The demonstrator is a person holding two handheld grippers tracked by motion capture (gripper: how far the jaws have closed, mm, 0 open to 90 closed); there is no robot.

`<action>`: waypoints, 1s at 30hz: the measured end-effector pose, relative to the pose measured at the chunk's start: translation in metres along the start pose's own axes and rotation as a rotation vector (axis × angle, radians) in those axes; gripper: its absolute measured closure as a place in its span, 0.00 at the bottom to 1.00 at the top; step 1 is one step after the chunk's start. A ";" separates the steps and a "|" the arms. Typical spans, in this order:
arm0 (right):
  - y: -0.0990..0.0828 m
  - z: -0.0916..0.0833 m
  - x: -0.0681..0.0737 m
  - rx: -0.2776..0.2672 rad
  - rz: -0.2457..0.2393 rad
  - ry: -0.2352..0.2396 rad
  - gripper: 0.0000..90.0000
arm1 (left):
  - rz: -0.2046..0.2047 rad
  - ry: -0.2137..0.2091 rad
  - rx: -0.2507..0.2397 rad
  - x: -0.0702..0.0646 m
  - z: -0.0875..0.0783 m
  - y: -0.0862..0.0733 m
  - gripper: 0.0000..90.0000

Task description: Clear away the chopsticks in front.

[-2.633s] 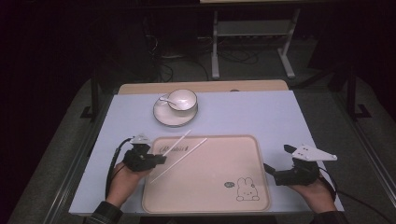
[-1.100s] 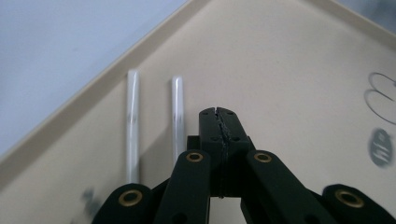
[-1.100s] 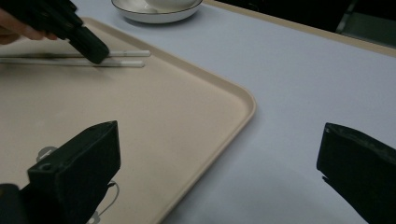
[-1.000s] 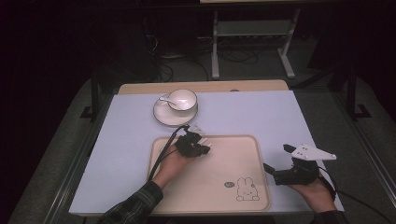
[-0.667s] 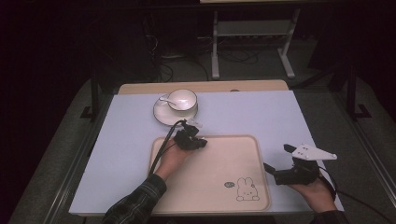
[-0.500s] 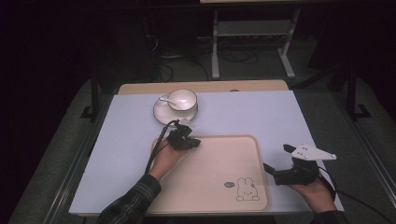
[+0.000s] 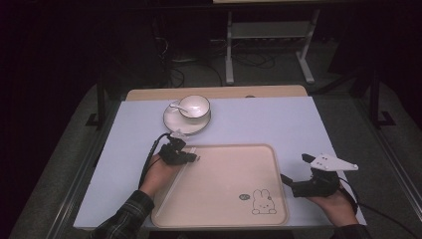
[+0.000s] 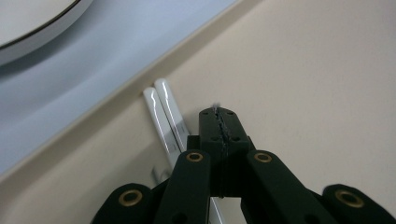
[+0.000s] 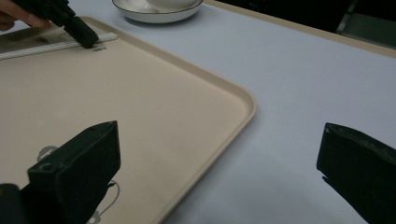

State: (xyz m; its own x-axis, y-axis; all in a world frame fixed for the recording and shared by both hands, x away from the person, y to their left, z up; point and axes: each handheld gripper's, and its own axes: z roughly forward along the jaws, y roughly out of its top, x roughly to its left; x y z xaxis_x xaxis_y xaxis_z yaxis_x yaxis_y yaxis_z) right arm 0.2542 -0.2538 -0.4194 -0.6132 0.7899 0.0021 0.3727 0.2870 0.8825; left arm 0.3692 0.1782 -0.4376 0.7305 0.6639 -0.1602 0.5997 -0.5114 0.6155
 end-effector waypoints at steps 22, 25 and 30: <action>0.001 0.001 0.001 0.001 -0.006 0.001 0.00 | -0.041 0.009 0.009 0.006 -0.041 -0.042 0.99; 0.001 0.001 0.001 0.002 -0.007 0.002 0.00 | -0.042 0.008 0.005 0.006 -0.042 -0.042 0.99; 0.001 0.001 0.001 0.004 -0.007 0.003 0.00 | -0.040 0.002 -0.042 0.003 -0.053 -0.040 0.97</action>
State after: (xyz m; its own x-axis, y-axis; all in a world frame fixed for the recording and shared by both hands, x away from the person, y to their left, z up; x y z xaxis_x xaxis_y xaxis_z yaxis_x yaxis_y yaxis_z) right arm 0.2546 -0.2522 -0.4193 -0.6181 0.7861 -0.0026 0.3710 0.2946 0.8807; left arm 0.3304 0.2297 -0.4224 0.7058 0.6842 -0.1838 0.6141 -0.4615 0.6403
